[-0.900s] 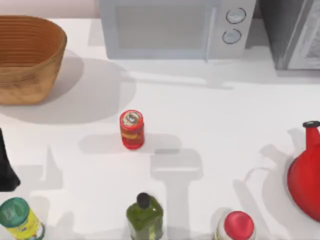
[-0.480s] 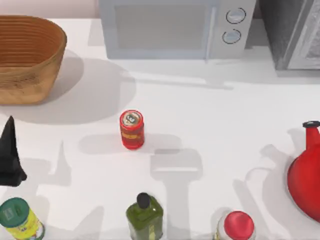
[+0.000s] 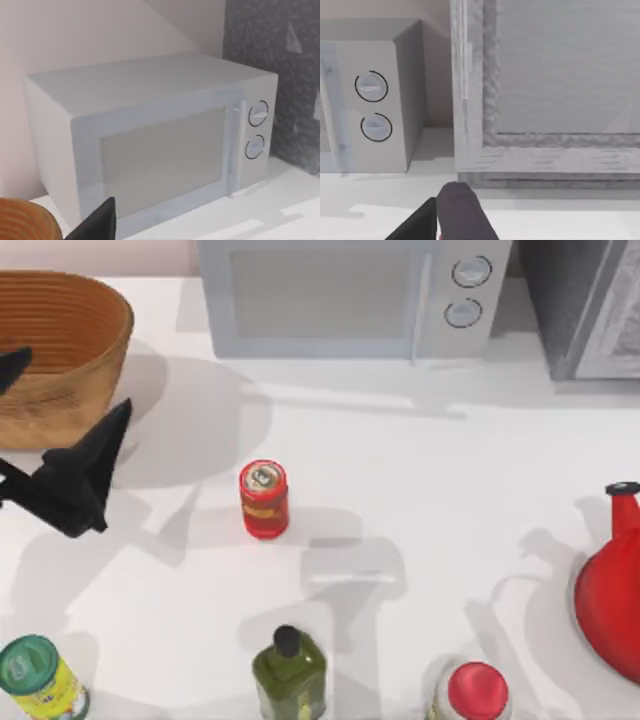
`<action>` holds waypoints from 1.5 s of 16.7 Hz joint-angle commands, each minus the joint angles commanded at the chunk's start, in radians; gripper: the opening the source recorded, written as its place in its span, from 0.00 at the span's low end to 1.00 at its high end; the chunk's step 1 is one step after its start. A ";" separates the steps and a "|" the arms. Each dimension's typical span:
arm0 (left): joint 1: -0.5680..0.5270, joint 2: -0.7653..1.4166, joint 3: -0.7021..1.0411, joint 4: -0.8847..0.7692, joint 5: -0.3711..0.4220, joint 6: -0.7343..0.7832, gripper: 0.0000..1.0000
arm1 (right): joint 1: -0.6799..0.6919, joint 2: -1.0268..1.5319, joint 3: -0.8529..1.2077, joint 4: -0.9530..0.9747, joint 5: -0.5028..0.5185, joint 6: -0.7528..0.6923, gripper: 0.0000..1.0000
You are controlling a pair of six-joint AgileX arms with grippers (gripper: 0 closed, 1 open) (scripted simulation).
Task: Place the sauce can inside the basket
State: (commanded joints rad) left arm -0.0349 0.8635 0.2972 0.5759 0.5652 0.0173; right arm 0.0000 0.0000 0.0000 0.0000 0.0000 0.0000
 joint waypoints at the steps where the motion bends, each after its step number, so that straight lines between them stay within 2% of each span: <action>1: -0.001 0.113 0.035 0.068 0.066 0.005 1.00 | 0.000 0.000 0.000 0.000 0.000 0.000 1.00; 9: 0.003 1.017 0.310 0.599 0.576 0.060 1.00 | 0.000 0.000 0.000 0.000 0.000 0.000 1.00; 14: 0.017 1.434 0.451 0.845 0.804 0.095 1.00 | 0.000 0.000 0.000 0.000 0.000 0.000 1.00; 18: 0.027 1.592 0.515 0.948 0.896 0.113 1.00 | 0.000 0.000 0.000 0.000 0.000 0.000 1.00; 25: 0.020 1.604 0.519 0.956 0.900 0.112 1.00 | 0.000 0.000 0.000 0.000 0.000 0.000 1.00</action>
State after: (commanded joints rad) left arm -0.0149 2.4679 0.8164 1.5316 1.4648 0.1292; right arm 0.0000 0.0000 0.0000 0.0000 0.0000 0.0000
